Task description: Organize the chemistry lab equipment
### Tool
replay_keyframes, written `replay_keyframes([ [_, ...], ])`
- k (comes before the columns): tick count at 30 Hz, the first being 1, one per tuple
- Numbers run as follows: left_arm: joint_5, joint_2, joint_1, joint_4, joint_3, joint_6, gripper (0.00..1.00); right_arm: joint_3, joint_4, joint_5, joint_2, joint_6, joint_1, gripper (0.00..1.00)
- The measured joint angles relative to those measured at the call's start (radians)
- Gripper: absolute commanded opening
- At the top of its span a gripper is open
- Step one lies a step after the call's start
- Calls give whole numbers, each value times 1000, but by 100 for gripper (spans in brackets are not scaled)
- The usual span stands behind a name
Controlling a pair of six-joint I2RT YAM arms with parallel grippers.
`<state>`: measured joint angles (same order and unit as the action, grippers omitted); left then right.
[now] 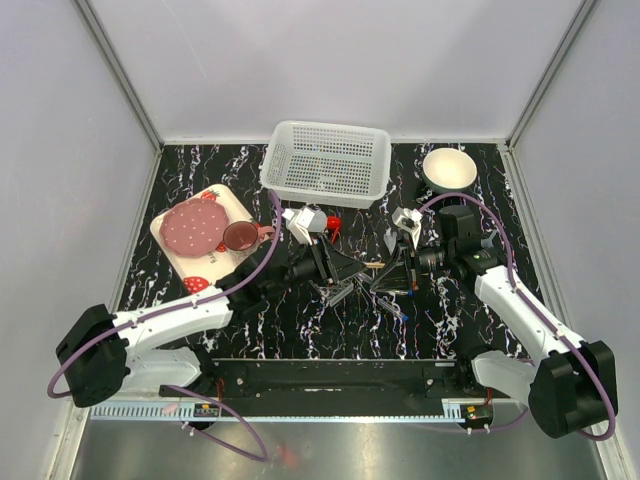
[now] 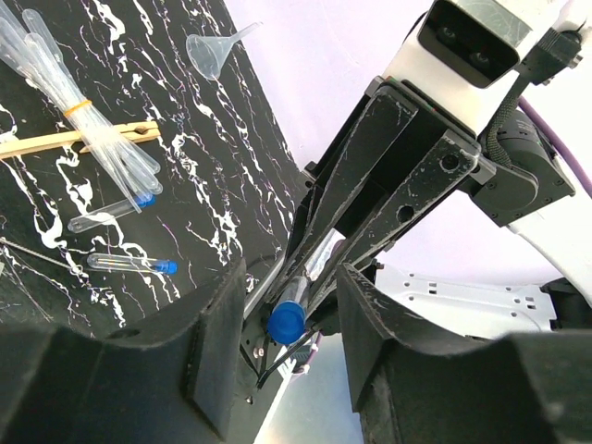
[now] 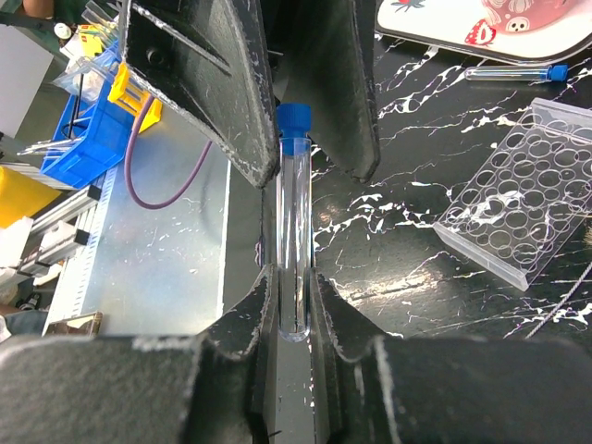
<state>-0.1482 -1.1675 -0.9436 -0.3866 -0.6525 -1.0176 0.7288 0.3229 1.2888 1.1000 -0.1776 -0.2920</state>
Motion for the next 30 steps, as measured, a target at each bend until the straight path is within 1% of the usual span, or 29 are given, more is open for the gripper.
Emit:
replay_keyframes([
  [4,-2,3,0,-1,0,-1,36,-5,-10,0,0,3,0,10],
  [6,-5,3,0,-4,0,-1,35,-8,-14,0,0,4,0,11],
  [25,-21,3,0,3,0,0,34,-18,-50,0,2,32,14,11],
  [27,-23,3,0,7,0,0,32,-22,-56,0,3,37,16,11],
  [30,-24,3,0,18,0,0,27,-27,-63,0,3,42,16,11],
])
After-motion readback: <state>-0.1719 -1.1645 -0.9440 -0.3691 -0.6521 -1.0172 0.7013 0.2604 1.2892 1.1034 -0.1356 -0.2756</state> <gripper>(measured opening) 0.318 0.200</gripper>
